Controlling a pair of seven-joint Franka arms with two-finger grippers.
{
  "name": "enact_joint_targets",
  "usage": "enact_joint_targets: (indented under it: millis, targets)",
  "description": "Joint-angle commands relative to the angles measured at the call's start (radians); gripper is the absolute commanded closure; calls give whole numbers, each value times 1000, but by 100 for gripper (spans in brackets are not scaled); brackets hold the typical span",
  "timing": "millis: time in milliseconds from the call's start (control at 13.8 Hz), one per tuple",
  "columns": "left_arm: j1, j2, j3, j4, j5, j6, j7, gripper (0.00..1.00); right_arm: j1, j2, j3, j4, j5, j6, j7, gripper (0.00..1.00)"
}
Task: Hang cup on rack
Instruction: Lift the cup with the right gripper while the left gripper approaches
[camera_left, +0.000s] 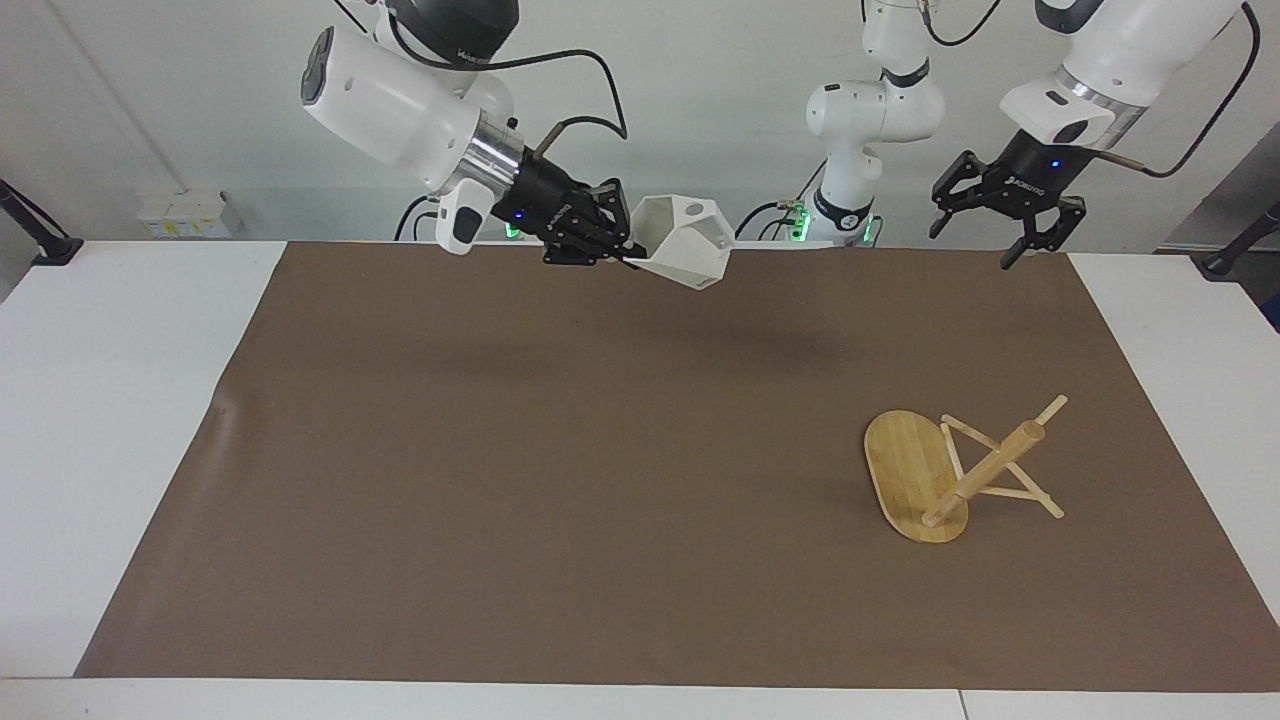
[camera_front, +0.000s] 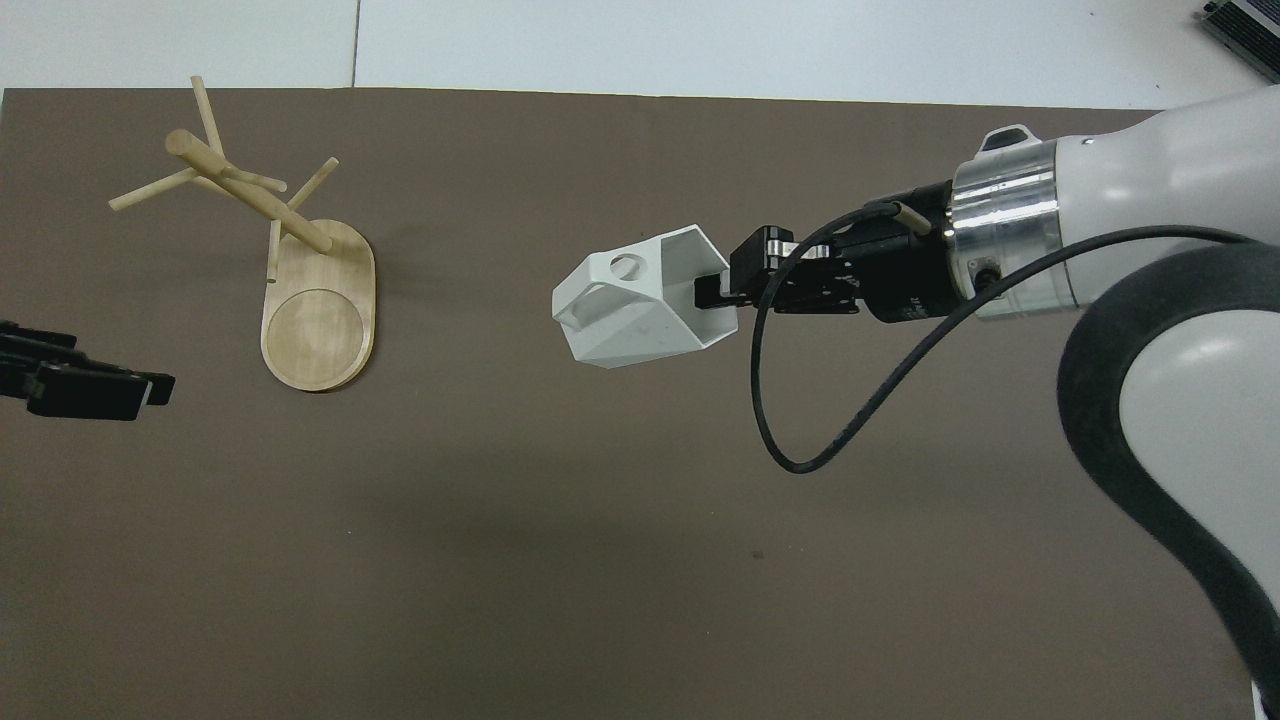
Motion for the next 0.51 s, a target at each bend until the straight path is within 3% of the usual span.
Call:
enact_joint_targets:
  millis: [0, 145, 290, 435]
  targets:
    - [-58, -27, 14, -82, -69, 110, 113, 0, -14, 1, 69, 7, 24, 92, 117, 100]
    - [-101, -31, 13, -99, -92, 117, 129, 0, -14, 5, 114, 2, 24, 163, 174, 100]
    - [-165, -85, 14, -202, -155, 207, 143, 0, -12, 11, 150, -4, 24, 213, 194, 100]
    - [-190, -102, 14, -240, -186, 235, 209, 0, -11, 17, 172, -6, 24, 242, 216, 100]
